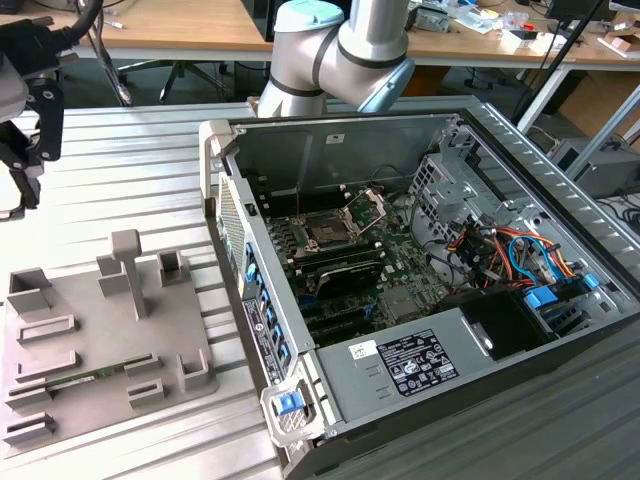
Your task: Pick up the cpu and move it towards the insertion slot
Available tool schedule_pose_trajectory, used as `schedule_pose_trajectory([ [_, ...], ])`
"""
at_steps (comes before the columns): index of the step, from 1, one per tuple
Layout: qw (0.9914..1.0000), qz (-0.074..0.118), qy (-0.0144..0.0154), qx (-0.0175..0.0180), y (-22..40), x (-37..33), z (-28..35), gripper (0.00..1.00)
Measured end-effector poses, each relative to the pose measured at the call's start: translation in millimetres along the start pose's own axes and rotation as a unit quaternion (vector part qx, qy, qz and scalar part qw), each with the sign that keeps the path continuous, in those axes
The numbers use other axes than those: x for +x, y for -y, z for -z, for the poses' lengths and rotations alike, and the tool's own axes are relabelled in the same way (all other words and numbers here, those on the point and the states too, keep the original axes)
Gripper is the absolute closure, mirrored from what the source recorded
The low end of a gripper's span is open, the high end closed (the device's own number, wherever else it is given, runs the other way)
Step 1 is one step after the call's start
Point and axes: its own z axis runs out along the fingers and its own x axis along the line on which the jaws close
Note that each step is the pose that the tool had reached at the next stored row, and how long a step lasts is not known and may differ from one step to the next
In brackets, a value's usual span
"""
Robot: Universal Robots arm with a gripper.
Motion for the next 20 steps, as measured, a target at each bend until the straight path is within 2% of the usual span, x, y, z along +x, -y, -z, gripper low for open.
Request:
schedule_pose_trajectory([
  [20, 1.0, 0.0, -0.0001, 0.0, 0.5, -21.5, 0.1, 0.45],
])
